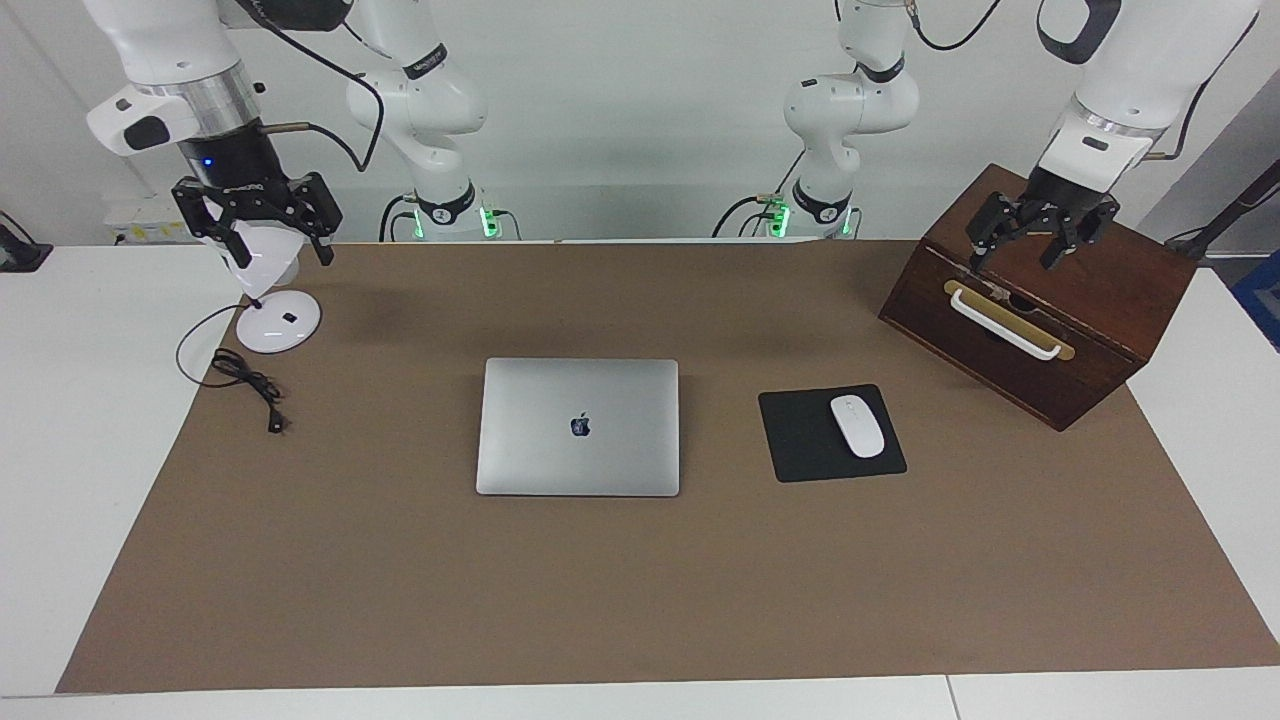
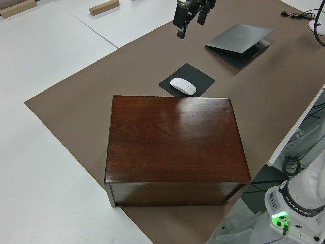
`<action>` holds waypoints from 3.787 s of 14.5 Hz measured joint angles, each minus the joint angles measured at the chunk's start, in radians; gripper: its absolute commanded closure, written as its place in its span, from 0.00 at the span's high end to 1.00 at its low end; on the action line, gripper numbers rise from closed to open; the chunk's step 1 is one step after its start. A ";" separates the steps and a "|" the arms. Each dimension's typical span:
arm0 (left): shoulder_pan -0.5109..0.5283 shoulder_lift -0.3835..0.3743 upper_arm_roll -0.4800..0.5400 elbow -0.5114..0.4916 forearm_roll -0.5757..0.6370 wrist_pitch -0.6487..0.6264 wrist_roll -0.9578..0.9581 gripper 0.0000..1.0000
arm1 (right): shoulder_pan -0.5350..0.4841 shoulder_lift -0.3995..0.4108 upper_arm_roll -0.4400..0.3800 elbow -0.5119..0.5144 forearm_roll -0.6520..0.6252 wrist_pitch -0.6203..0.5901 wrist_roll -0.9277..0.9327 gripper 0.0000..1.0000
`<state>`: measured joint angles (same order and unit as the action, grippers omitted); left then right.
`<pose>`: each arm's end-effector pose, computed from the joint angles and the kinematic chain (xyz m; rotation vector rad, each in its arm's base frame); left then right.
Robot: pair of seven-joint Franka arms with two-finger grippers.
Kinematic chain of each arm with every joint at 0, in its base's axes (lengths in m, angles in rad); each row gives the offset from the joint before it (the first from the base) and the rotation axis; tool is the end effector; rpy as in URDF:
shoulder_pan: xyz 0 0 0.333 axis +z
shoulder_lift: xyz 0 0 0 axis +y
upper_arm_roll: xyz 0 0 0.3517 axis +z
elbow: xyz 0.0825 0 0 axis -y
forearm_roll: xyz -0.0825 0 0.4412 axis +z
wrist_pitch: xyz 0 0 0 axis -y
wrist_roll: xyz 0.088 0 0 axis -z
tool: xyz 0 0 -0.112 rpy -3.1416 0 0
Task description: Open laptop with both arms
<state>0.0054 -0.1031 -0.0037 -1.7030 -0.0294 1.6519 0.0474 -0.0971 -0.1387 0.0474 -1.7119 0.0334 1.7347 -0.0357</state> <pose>0.5830 -0.0022 0.6537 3.1121 -0.0686 0.0820 0.5789 -0.0236 0.6777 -3.1114 0.0260 -0.2531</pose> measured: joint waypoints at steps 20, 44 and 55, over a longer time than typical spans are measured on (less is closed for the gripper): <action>0.001 0.000 0.005 0.000 0.000 0.000 0.000 1.00 | -0.003 0.000 0.000 -0.018 0.000 0.005 0.011 1.00; -0.016 0.005 -0.006 -0.056 0.000 0.189 -0.038 0.00 | -0.094 -0.013 0.009 -0.494 0.526 0.638 -0.415 1.00; -0.167 -0.197 -0.012 -0.619 -0.001 0.817 -0.066 0.00 | 0.238 -0.051 0.016 -0.634 0.885 0.963 0.030 1.00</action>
<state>-0.1613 -0.3002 -0.0154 -2.3224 -0.0304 2.4688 -0.0186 0.1413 -0.1894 0.0629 -2.3456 0.9180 2.6975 -0.0058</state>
